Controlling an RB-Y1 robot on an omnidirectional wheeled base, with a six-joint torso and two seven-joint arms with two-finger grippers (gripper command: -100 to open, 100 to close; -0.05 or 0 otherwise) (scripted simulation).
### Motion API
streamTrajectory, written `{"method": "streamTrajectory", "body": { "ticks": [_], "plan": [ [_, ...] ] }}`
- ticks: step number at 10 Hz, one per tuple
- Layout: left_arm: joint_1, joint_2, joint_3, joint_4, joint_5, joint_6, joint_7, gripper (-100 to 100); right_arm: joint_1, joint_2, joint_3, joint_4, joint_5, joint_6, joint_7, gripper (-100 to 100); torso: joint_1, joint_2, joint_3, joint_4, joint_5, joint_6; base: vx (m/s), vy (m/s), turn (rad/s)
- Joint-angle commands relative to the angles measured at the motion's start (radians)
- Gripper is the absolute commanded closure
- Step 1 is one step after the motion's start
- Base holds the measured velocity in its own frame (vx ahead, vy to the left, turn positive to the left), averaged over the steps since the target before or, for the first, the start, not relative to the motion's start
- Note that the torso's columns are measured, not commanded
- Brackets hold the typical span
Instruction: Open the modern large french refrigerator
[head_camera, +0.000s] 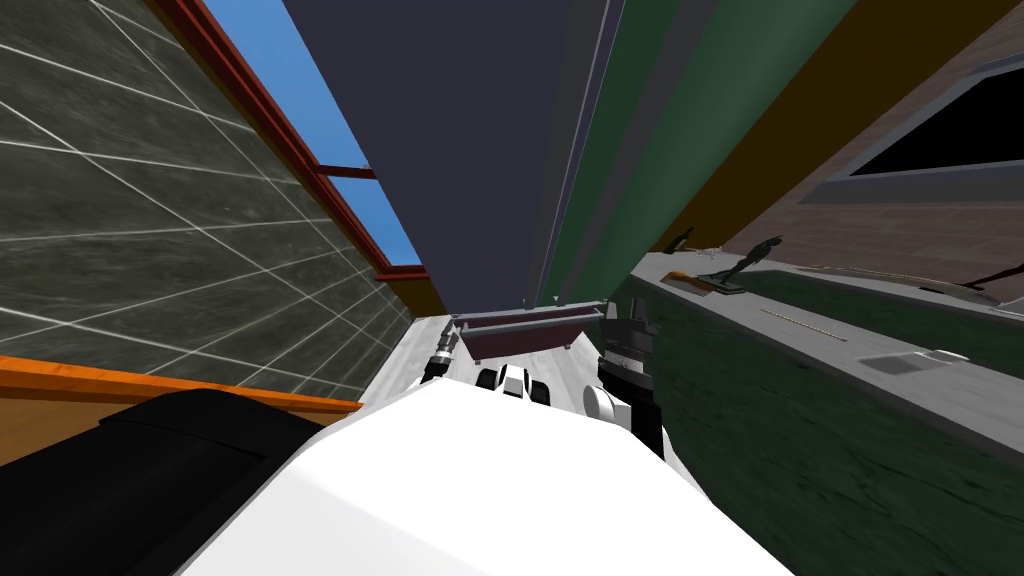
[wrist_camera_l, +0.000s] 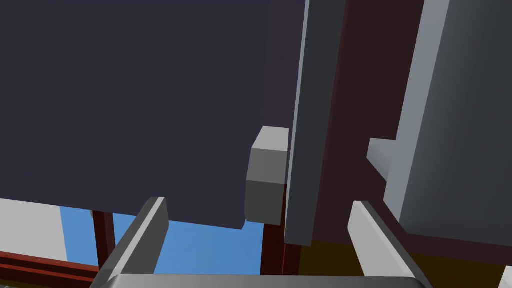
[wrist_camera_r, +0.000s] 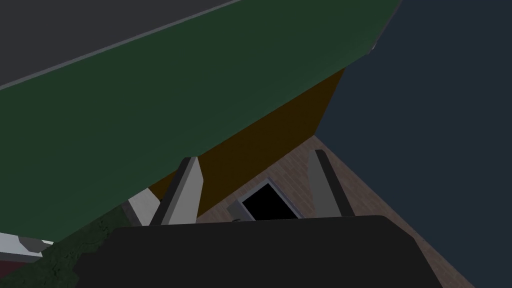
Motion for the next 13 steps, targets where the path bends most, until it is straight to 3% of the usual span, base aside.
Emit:
{"method": "streamTrajectory", "body": {
  "ticks": [1,4,7,9,13],
  "plan": [
    [-0.01,-0.016,0.009,0.072,0.009,-0.029,0.005,-100,0.0,0.0,0.0,0.0,0.0,0.0,0.0,0,0.001,-0.002,-0.001,-0.002,0.002,0.001,0.038,-0.043,0.04],
    [-0.01,-0.016,0.009,0.086,0.009,-0.029,0.005,-100,0.0,0.0,0.0,0.0,0.0,0.0,0.0,0,0.004,-0.007,-0.003,-0.005,0.007,0.003,0.015,-0.015,0.01],
    [-0.029,-0.047,0.023,0.186,0.021,-0.073,0.011,-100,0.0,0.0,0.0,0.0,0.0,0.0,0.0,0,0.002,-0.01,-0.004,-0.007,0.008,0.003,0.032,-0.027,0.038],
    [-0.034,-0.059,0.027,0.214,0.025,-0.086,0.012,-100,0.0,0.0,0.0,0.0,0.0,0.0,0.0,0,0.002,-0.01,-0.004,-0.006,0.008,0.005,0.031,-0.028,0.032],
    [-0.039,-0.074,0.031,0.241,0.028,-0.097,0.013,-100,0.0,0.0,0.0,0.0,0.0,0.0,0.0,0,-0.003,-0.009,-0.003,-0.005,0.008,0.008,0.009,-0.008,0.01]
  ]
}}
